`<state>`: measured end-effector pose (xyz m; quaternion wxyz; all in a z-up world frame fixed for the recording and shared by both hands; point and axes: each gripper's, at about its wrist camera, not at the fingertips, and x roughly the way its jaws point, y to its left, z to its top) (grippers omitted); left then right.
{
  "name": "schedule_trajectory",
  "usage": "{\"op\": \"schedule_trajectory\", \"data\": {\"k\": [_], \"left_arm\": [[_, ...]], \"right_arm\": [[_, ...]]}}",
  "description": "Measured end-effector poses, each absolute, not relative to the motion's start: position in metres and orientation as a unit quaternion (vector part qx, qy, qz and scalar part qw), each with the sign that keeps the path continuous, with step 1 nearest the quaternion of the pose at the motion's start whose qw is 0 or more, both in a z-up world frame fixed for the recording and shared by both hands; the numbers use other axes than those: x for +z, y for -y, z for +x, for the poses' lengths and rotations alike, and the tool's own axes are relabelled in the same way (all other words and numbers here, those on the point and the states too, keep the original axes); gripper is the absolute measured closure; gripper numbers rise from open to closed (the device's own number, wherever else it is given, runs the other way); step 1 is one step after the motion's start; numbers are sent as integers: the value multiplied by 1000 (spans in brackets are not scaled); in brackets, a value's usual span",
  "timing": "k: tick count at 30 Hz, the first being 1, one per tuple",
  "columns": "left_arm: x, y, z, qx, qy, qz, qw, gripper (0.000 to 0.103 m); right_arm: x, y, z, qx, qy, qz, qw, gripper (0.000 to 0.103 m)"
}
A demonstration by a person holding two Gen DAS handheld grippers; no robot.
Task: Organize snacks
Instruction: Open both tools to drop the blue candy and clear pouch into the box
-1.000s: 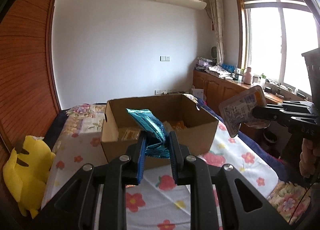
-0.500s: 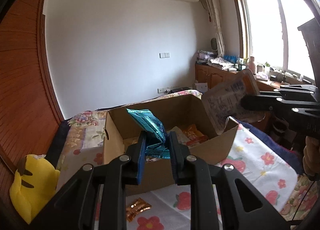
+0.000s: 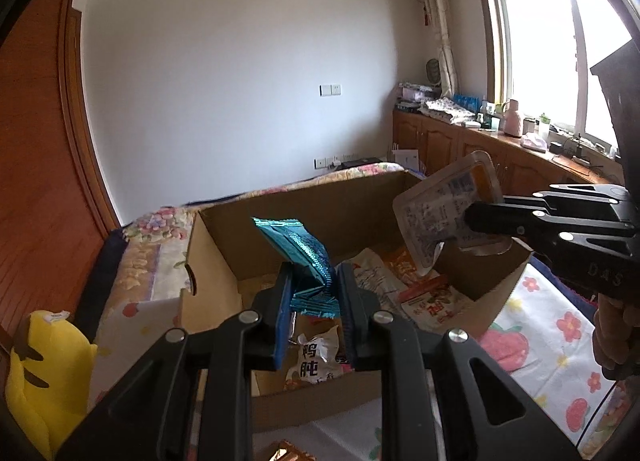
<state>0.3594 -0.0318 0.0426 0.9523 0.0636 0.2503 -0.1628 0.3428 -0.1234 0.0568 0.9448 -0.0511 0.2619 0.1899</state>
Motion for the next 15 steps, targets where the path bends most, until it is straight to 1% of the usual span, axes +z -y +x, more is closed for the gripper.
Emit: {"op": "schedule_trajectory", "data": {"k": [9, 15], "left_arm": [[15, 25, 386, -156, -278, 56, 946, 84], [8, 25, 389, -156, -283, 53, 945, 83]], "right_arm": [[23, 124, 367, 187, -293, -49, 936, 99], [15, 123, 377, 188, -305, -49, 932, 99]]}}
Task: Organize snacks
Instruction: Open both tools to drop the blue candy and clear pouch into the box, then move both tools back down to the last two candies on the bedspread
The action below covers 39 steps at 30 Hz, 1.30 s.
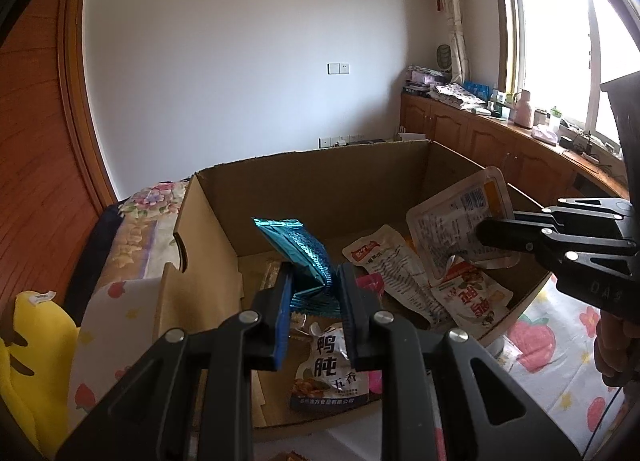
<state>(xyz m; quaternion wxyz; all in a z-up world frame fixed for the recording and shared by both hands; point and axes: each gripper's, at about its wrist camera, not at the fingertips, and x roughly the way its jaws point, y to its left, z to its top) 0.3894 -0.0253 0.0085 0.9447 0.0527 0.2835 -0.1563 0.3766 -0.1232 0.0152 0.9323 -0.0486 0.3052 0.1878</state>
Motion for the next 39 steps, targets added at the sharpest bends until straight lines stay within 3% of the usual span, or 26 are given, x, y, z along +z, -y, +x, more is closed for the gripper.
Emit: {"op": "schedule_trajectory", "data": {"k": [8, 13, 16, 34, 39], "left_arm": [[5, 21, 393, -160, -286, 52, 943, 81], [5, 19, 394, -164, -290, 47, 942, 75], [6, 19, 391, -166, -290, 49, 941, 73], [33, -3, 323, -172, -265, 49, 947, 72], [25, -14, 305, -173, -271, 46, 946, 72]], "right_arm": [[15, 117, 380, 187, -313, -57, 929, 98], [9, 115, 384, 188, -325, -58, 925, 97], [10, 117, 384, 194, -327, -50, 923, 85], [47, 133, 323, 186, -309, -29, 932, 62], [44, 138, 303, 182, -311, -20, 933, 45]]}}
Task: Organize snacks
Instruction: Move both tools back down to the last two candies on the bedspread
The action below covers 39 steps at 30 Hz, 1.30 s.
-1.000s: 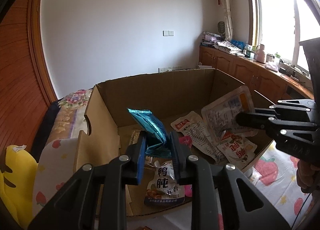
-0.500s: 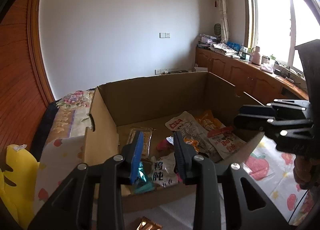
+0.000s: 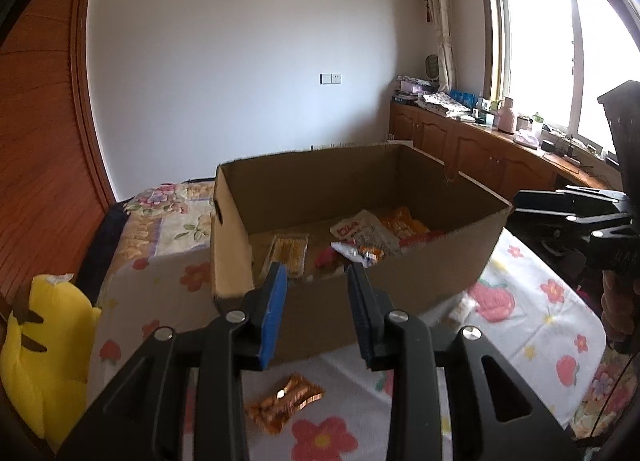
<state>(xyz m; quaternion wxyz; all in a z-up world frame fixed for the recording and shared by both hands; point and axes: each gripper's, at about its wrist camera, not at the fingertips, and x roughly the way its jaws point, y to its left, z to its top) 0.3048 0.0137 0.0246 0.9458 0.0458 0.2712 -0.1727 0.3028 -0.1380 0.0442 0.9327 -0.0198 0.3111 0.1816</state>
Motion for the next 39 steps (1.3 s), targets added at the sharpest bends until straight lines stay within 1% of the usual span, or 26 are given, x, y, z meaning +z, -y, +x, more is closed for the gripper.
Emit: {"op": "schedule_trajectory", "data": {"k": [6, 12, 23, 28, 35, 39], "left_arm": [[10, -27, 289, -169, -284, 41, 943, 72], [-11, -39, 281, -164, -302, 38, 938, 72], [-48, -55, 281, -155, -333, 25, 930, 72], [-55, -57, 280, -158, -341, 25, 926, 72], [-59, -58, 282, -163, -348, 29, 923, 72], [-57, -58, 281, -167, -347, 27, 922, 72]], "right_arm": [[26, 139, 288, 167, -331, -24, 928, 41], [-2, 134, 286, 150, -355, -31, 922, 40], [-51, 136, 313, 90, -396, -12, 914, 40], [-67, 138, 326, 61, -420, 5, 905, 41], [-74, 135, 336, 23, -424, 11, 905, 41], [-84, 132, 340, 10, -435, -9, 900, 43]]}}
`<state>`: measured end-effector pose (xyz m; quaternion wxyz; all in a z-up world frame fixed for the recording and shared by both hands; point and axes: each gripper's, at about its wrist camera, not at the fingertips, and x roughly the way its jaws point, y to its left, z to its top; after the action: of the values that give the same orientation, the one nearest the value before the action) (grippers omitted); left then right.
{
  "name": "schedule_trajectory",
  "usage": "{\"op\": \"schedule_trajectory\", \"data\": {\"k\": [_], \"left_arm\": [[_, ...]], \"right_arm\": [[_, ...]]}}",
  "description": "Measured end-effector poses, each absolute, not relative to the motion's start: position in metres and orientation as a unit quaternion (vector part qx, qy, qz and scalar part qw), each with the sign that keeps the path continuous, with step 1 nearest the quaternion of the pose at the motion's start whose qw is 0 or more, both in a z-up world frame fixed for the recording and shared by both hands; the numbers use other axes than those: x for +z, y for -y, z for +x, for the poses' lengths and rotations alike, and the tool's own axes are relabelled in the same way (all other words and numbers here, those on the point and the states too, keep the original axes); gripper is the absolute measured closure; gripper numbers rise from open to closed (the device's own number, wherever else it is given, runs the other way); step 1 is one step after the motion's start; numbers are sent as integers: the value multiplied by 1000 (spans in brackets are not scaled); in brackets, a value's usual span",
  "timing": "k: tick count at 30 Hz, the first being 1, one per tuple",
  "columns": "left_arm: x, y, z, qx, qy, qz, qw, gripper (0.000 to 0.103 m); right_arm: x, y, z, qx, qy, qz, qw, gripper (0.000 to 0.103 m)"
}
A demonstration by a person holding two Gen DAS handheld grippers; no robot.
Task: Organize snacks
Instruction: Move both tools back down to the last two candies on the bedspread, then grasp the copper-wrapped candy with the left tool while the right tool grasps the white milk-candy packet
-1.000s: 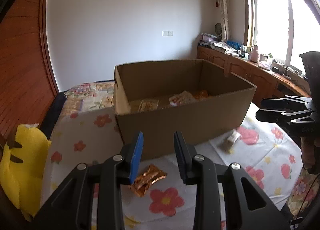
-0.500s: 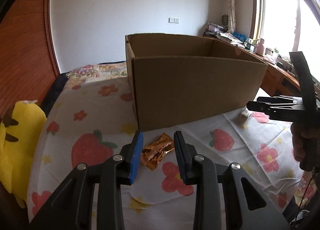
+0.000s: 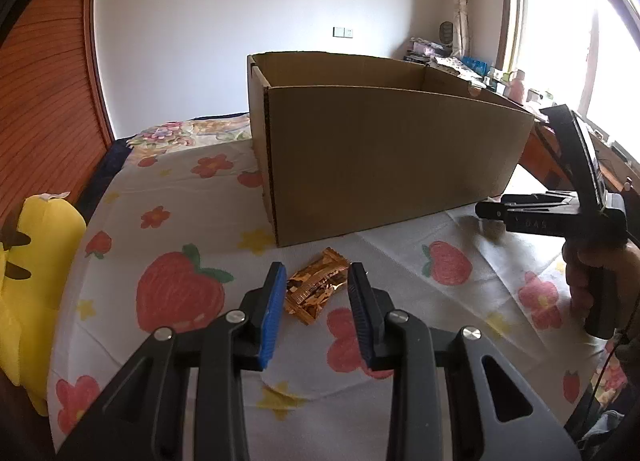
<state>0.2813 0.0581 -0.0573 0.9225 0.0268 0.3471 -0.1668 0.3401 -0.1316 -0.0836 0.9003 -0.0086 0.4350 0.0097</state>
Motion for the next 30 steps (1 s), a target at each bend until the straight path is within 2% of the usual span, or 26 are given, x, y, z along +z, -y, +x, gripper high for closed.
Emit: {"op": "schedule_trajectory", "data": {"k": [10, 13, 14, 15, 30], "left_arm": [[-61, -51, 287, -173, -358, 41, 917, 72], [-62, -50, 290, -174, -364, 46, 914, 72], [-63, -50, 291, -174, -366, 49, 913, 72], [-63, -49, 293, -174, -369, 52, 912, 72], [-80, -43, 317, -180, -405, 122, 888, 71]], "right_arm": [[-83, 150, 327, 16, -451, -15, 892, 49], [-82, 153, 329, 22, -451, -21, 892, 66], [-82, 153, 329, 28, -451, -28, 892, 81], [-81, 152, 328, 35, -452, -39, 891, 83], [-90, 156, 306, 61, -438, -46, 896, 82]]}}
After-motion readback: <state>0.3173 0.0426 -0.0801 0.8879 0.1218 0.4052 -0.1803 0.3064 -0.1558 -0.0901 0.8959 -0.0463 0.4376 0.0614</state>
